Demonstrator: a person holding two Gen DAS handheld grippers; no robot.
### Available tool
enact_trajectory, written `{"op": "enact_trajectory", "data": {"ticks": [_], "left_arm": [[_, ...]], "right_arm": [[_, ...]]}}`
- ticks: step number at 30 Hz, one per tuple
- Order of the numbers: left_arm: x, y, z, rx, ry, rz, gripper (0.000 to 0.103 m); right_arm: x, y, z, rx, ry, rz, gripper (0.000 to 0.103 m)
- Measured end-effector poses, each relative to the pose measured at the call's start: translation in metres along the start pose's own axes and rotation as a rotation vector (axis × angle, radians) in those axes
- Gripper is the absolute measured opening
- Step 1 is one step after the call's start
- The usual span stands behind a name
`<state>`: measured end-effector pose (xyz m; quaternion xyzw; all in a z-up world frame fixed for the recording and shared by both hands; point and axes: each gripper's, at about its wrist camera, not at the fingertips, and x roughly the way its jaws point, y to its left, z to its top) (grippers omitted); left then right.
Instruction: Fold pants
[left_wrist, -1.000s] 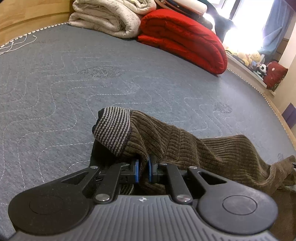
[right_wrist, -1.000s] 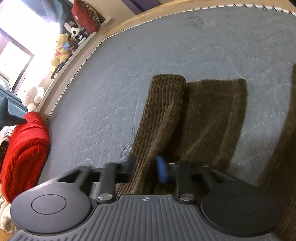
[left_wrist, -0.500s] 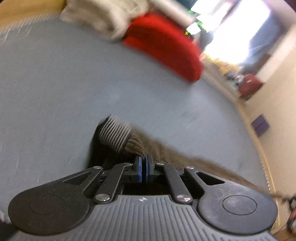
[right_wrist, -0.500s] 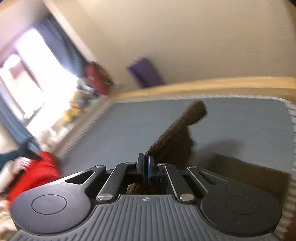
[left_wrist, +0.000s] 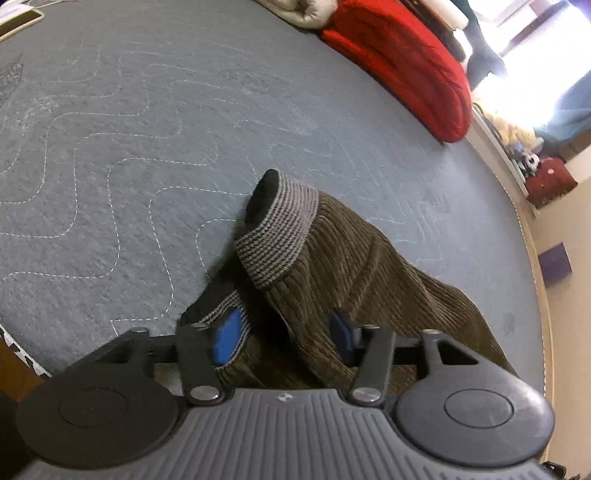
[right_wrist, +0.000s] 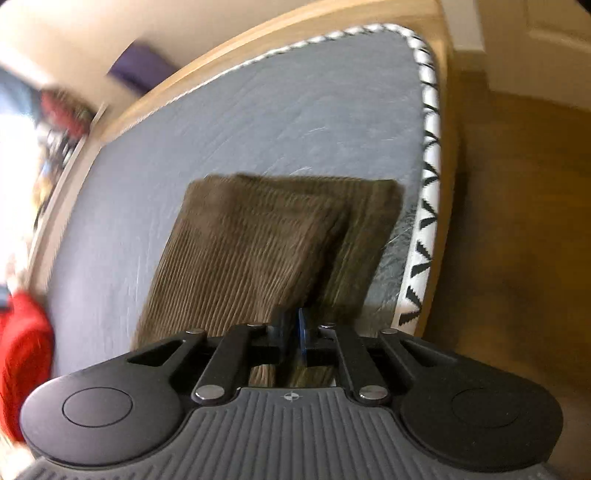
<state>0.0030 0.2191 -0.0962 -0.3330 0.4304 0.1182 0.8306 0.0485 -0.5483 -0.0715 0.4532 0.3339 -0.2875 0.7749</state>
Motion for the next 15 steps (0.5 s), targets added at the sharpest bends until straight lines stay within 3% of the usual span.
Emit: {"op": "enact_trajectory", "data": {"ticks": [1, 2, 12, 15], "left_arm": [[0.004, 0.001, 0.001, -0.009, 0.004, 0.005, 0.058], [0.007, 0.002, 0.003, -0.018, 0.008, 0.011, 0.058], [0.02, 0.013, 0.015, -0.105, -0.08, 0.01, 0.057], [0.025, 0.007, 0.018, -0.072, -0.081, 0.016, 0.033]], "right_arm": [[0.003, -0.003, 0.001, 0.021, 0.002, -0.003, 0.026], [0.006, -0.005, 0.001, 0.035, 0.006, -0.001, 0.029], [0.023, -0.003, 0.017, 0.039, -0.02, -0.019, 0.028], [0.023, 0.0, 0.018, -0.012, -0.044, -0.031, 0.026]]}}
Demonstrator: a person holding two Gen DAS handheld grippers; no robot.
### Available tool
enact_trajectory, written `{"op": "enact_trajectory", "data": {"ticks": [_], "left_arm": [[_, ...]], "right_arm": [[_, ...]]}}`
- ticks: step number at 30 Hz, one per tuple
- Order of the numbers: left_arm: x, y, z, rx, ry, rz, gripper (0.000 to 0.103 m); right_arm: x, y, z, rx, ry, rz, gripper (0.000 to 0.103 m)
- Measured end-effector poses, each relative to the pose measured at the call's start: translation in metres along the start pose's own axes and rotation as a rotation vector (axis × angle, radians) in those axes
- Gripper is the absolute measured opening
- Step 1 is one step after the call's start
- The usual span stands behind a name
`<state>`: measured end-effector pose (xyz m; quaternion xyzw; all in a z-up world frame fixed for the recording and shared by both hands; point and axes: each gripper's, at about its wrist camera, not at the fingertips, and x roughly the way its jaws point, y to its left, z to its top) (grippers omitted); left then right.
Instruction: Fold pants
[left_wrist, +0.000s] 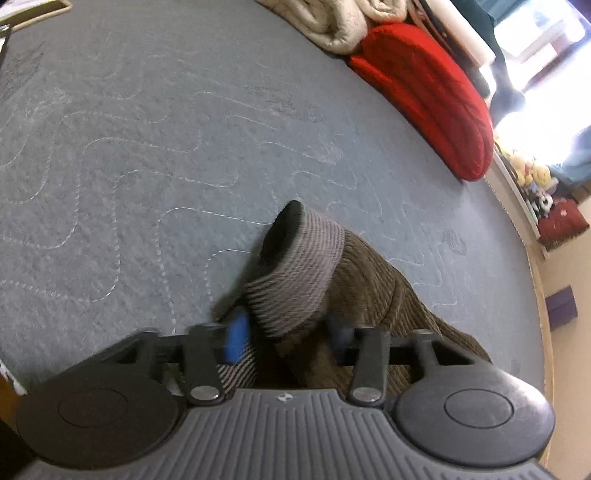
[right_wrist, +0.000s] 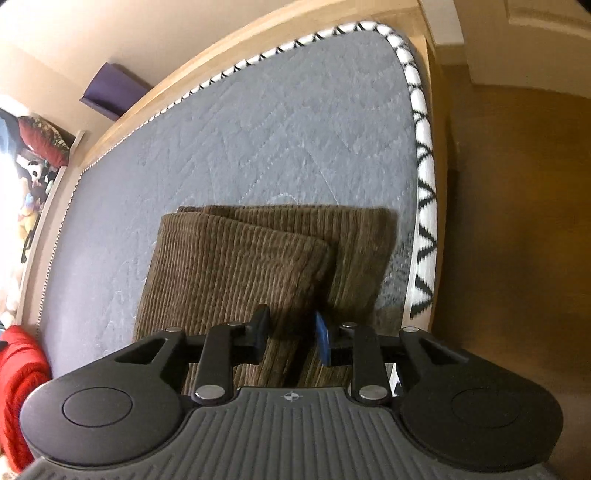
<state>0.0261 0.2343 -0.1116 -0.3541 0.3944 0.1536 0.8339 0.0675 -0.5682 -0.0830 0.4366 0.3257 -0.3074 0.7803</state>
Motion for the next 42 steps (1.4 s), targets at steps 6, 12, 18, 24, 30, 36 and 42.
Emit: {"op": "enact_trajectory", "data": {"ticks": [6, 12, 18, 24, 30, 36, 42], "left_arm": [[-0.022, -0.017, 0.001, 0.122, -0.073, 0.034, 0.019], [-0.024, -0.009, -0.005, 0.146, 0.088, 0.143, 0.021], [-0.018, -0.005, -0.007, 0.169, 0.132, 0.23, 0.053], [-0.045, -0.06, -0.024, 0.467, -0.153, 0.388, 0.063], [-0.053, -0.121, -0.072, 0.785, -0.232, 0.1, 0.063], [-0.025, -0.154, -0.115, 0.863, 0.064, -0.17, 0.007], [0.008, -0.172, -0.141, 0.941, 0.195, -0.147, 0.009]], "right_arm": [[-0.029, 0.019, 0.008, -0.097, -0.165, 0.069, 0.005], [-0.045, 0.028, 0.008, -0.181, -0.244, -0.038, 0.005], [-0.017, 0.001, 0.013, -0.133, -0.098, -0.186, 0.006], [-0.028, -0.002, 0.013, -0.103, -0.143, -0.175, 0.02], [-0.037, -0.026, 0.019, -0.001, -0.167, -0.146, 0.038], [-0.026, -0.031, 0.017, 0.027, -0.101, -0.086, 0.039], [-0.013, -0.031, 0.02, 0.053, -0.07, -0.076, 0.04]]}}
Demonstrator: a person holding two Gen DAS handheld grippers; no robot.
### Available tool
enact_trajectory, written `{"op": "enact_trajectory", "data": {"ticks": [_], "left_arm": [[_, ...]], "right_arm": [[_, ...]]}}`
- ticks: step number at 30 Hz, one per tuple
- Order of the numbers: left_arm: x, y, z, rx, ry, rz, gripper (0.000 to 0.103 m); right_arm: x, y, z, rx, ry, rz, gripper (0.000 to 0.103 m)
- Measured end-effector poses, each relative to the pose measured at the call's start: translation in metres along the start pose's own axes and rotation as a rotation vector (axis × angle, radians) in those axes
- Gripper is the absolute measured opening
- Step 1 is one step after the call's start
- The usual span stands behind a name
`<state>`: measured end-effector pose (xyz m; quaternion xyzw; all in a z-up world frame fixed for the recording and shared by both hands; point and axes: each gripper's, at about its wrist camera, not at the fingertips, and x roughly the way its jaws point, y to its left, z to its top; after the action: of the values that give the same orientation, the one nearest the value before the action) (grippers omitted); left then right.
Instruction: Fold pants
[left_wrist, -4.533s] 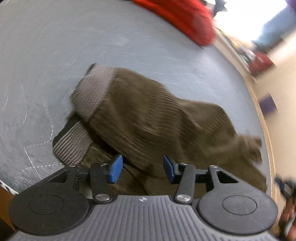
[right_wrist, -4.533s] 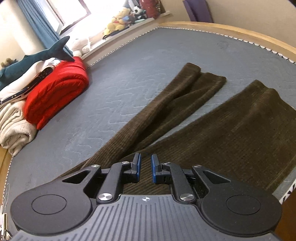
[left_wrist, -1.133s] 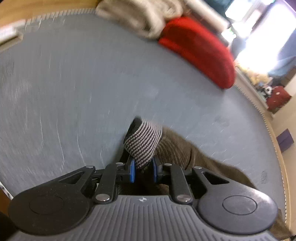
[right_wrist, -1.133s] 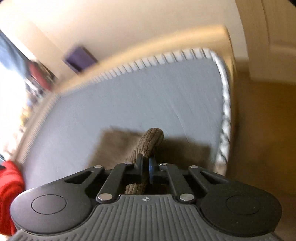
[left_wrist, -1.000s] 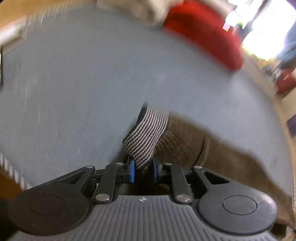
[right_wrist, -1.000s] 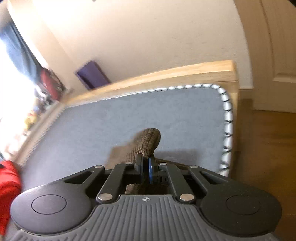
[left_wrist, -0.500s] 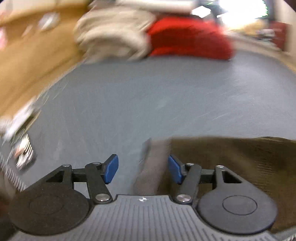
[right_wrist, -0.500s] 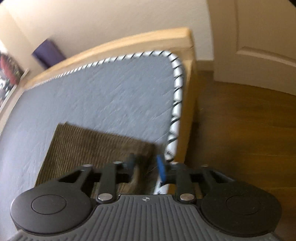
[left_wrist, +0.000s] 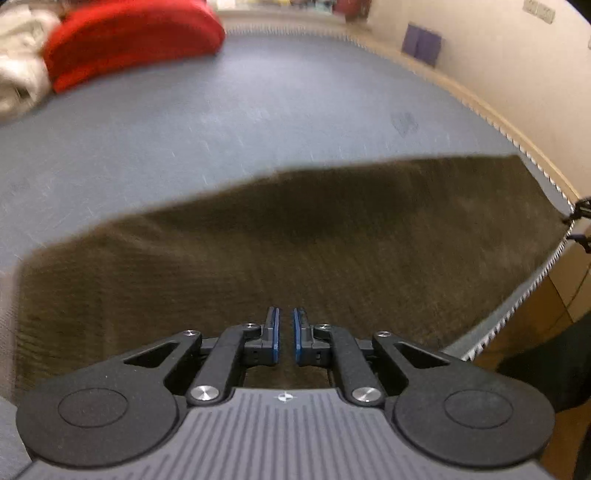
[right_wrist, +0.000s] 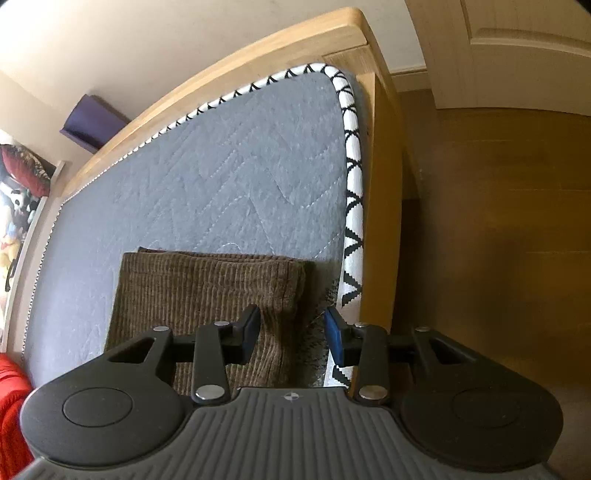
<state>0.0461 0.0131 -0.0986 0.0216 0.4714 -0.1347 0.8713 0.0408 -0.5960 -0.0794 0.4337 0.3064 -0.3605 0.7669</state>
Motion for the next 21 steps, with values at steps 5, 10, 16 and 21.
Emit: {"op": "enact_trajectory", "data": {"ticks": [5, 10, 16, 21], "left_arm": [[0.036, -0.003, -0.004, 0.014, 0.184, 0.079, 0.016], [0.04, -0.001, 0.001, -0.01, 0.184, 0.064, 0.027], [0.033, -0.005, 0.007, -0.001, 0.17, 0.073, 0.027], [0.007, 0.007, 0.008, -0.069, 0.117, 0.073, 0.027]], "right_arm": [[0.008, 0.007, 0.0, -0.032, -0.004, -0.024, 0.04], [0.013, 0.012, -0.001, -0.061, -0.008, -0.029, 0.02], [-0.012, 0.037, -0.008, -0.122, -0.115, -0.02, 0.011], [-0.093, 0.126, -0.055, -0.443, -0.331, 0.146, 0.01]]}}
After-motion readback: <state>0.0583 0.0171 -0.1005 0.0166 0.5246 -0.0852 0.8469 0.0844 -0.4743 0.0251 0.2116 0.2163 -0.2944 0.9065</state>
